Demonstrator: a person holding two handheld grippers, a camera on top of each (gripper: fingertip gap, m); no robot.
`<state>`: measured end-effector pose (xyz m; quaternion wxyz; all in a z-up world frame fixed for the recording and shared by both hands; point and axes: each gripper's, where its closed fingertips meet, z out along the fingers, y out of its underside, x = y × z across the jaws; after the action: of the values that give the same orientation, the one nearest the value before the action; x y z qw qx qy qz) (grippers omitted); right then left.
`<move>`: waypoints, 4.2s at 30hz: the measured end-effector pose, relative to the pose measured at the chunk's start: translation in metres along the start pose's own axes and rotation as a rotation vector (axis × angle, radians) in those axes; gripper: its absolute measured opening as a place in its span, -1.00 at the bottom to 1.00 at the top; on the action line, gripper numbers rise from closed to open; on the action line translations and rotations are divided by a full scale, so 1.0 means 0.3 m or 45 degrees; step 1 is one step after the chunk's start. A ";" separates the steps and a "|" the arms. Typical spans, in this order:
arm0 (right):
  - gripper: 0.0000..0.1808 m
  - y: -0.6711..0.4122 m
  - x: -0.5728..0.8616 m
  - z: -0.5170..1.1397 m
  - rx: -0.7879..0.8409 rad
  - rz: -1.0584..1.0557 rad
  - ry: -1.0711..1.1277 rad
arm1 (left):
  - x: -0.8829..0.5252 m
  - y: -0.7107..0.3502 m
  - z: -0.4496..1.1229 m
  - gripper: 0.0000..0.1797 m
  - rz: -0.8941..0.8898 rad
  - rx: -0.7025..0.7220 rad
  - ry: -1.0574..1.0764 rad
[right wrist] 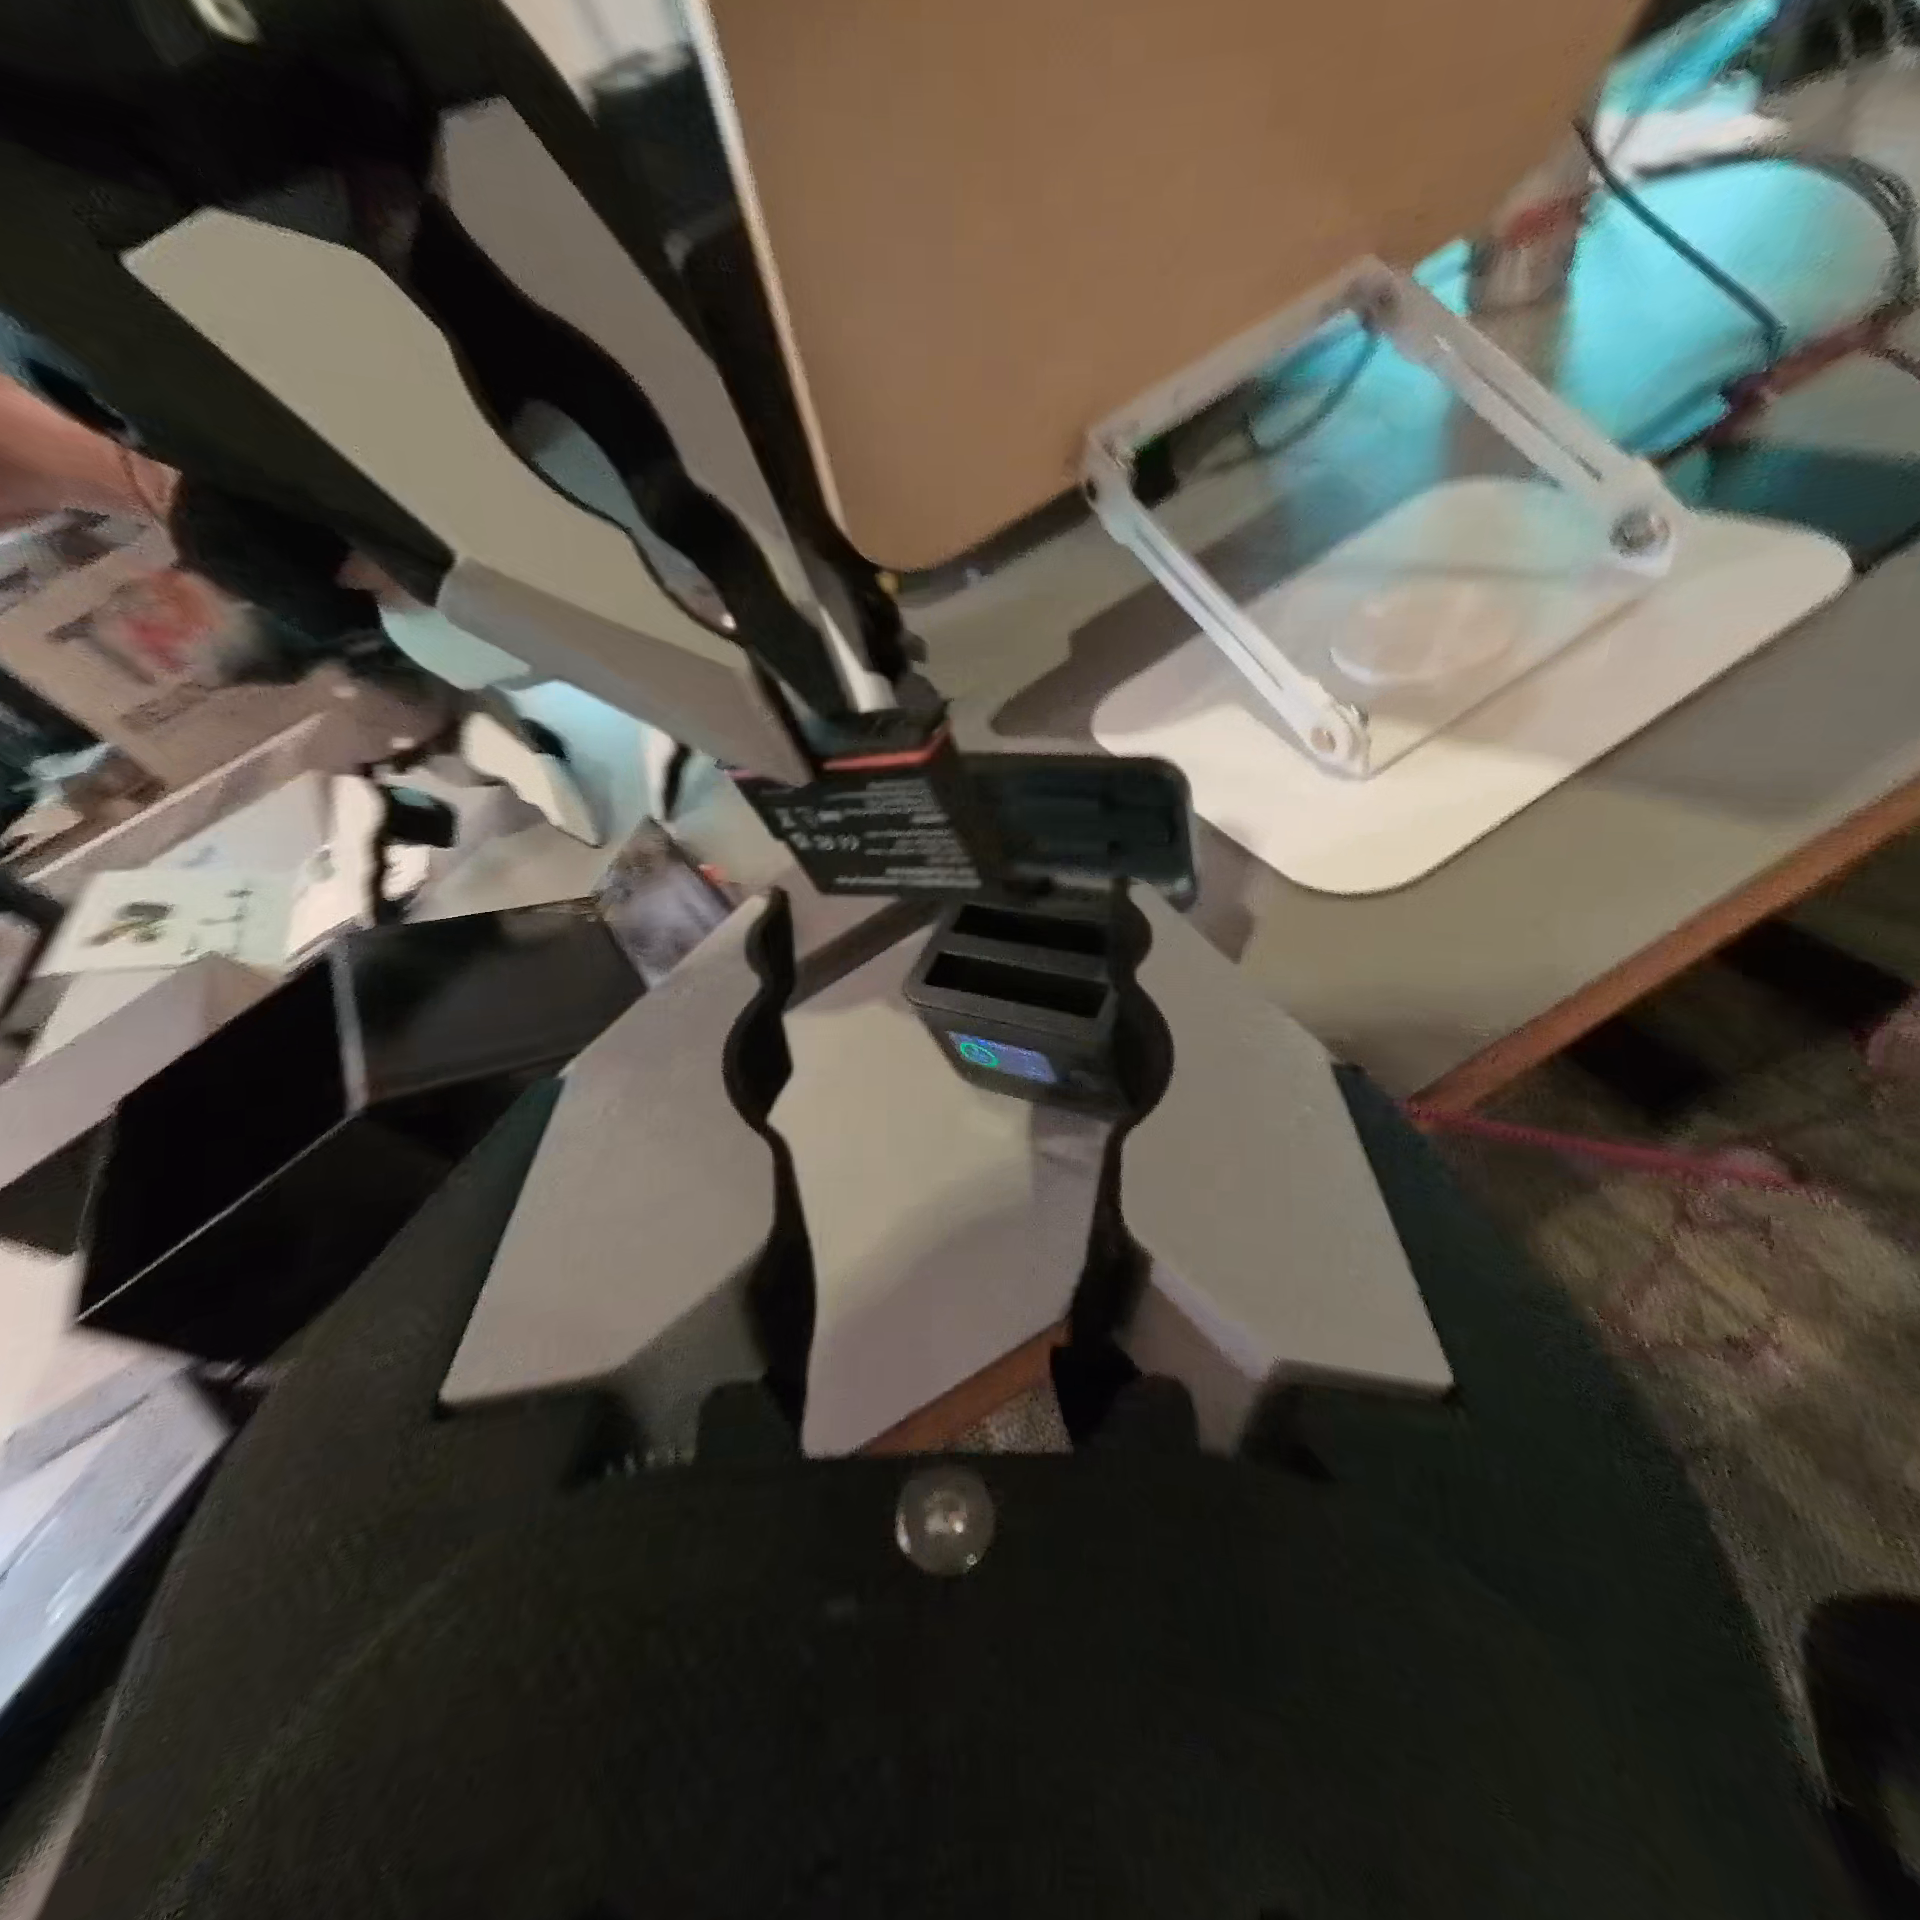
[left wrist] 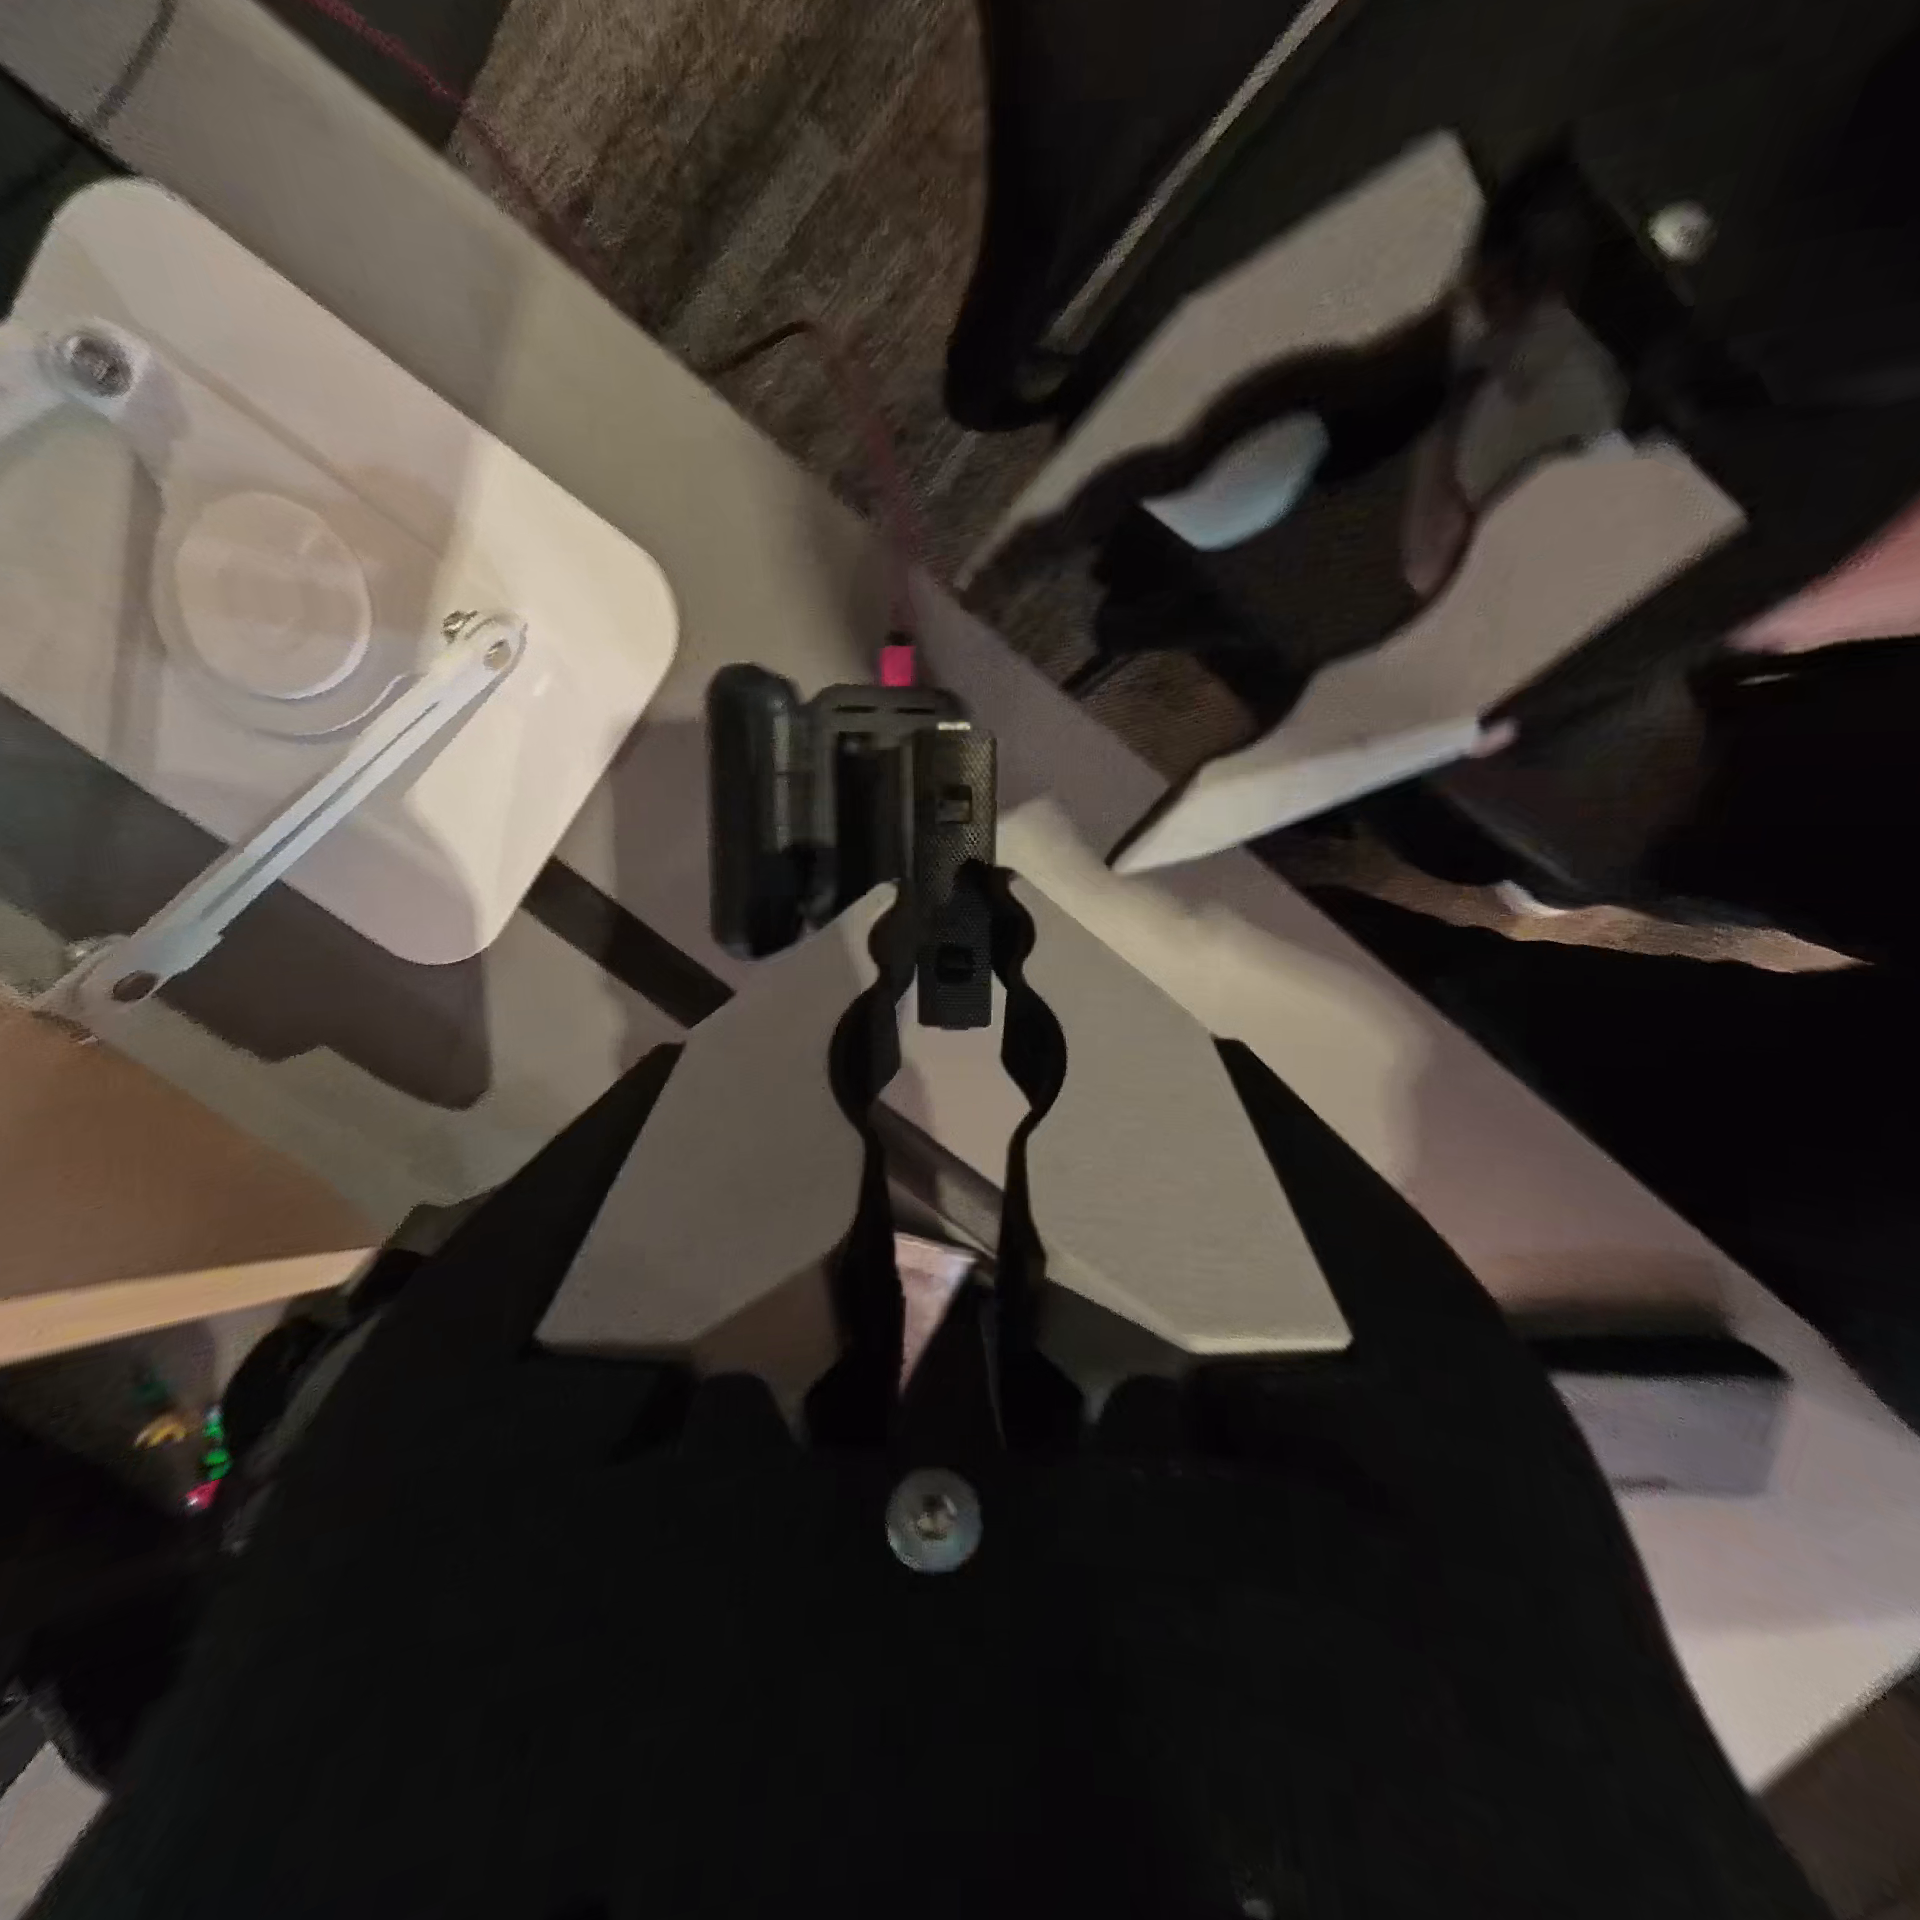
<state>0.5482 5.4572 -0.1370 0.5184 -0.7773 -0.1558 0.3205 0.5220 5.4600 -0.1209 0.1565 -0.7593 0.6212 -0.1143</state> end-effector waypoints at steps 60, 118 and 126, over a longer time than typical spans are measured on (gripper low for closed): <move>-0.56 1.069 -3.081 -4.828 0.849 0.559 2.300 | 5.547 -0.255 -1.327 -0.90 2.007 -0.271 2.744; -0.84 4.446 -4.646 -9.717 -1.158 0.881 1.682 | 9.281 -0.825 -1.340 -0.41 0.449 1.070 1.150; -0.83 4.587 -4.529 -9.812 -1.058 0.801 1.646 | 9.496 -0.720 -1.423 -0.45 0.373 1.070 1.179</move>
<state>1.3533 2.0287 -0.1694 0.0626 -0.9437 0.2915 -0.1430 1.1366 2.6684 0.2966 0.1704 -0.4125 0.6240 -0.6414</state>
